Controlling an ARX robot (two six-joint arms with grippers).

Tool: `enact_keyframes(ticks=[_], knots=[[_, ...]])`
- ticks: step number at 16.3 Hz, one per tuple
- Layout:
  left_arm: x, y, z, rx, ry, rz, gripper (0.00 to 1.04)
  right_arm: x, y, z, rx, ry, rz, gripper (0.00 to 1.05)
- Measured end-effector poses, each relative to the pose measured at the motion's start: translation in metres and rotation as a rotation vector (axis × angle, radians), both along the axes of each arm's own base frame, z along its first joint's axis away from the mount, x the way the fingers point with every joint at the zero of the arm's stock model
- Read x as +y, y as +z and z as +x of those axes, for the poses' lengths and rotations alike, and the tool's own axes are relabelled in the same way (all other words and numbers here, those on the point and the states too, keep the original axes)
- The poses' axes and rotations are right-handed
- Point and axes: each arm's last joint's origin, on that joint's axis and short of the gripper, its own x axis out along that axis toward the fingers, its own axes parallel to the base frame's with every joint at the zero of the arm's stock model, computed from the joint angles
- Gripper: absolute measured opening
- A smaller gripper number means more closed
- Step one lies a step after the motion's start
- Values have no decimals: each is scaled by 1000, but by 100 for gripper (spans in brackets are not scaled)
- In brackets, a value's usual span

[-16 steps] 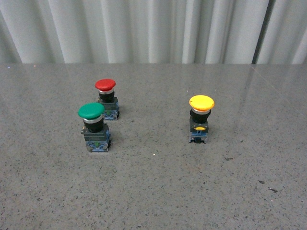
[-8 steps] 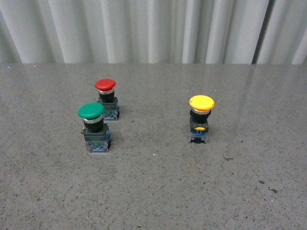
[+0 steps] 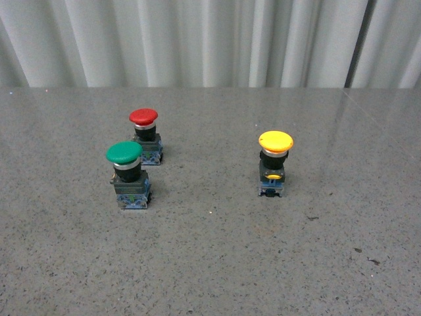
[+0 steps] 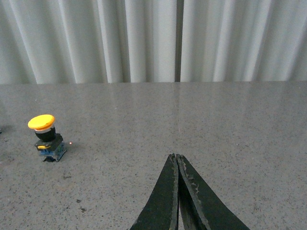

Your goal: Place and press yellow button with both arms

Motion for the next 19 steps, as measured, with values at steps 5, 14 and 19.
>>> enact_keyframes(ticks=[5, 14, 19], knots=[[0, 0, 0, 0, 0, 0, 98, 0, 0, 0, 0, 0, 0, 20], [0, 0, 0, 0, 0, 0, 98, 0, 0, 0, 0, 0, 0, 98], [0, 0, 0, 0, 0, 0, 98, 0, 0, 0, 0, 0, 0, 98]])
